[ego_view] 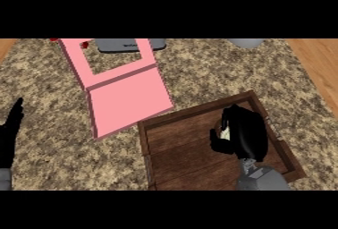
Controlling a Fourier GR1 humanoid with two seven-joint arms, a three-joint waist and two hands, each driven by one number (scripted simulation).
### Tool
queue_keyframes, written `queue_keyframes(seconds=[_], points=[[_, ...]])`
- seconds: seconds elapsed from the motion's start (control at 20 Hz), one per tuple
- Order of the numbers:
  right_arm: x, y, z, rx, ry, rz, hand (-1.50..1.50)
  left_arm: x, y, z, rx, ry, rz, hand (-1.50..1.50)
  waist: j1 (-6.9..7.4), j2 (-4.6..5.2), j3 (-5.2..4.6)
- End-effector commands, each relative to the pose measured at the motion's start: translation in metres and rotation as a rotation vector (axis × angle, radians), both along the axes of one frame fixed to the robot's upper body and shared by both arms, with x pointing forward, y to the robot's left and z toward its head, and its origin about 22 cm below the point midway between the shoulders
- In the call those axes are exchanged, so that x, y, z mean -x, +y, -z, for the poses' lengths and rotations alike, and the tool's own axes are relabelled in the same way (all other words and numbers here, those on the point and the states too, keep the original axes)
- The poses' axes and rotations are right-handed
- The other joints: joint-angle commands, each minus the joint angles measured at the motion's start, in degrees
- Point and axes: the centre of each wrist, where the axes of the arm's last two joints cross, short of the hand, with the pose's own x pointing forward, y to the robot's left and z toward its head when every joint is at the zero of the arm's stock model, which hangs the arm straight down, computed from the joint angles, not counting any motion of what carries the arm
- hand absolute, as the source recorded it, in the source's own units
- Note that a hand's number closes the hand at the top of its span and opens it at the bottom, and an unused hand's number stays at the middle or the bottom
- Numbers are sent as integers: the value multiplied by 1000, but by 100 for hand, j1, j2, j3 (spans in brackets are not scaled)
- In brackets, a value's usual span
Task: Pick the cupcake from the tray and place it in the cardboard box
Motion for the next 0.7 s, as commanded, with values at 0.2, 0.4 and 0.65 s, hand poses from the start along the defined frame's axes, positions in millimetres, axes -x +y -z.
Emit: queue_keyframes(seconds=[0.2,0.4,0.65], points=[[73,63,-81,30,-376,81,150,-3,-10,-1,25,-10,53,0,347,92,15],[92,87,-106,49,-418,31,150,-4,-21,-2,2,-26,94,0,469,147,26],[79,127,-125,-41,-399,-37,150,-34,-25,-16,3,-23,100,0,555,182,23]])
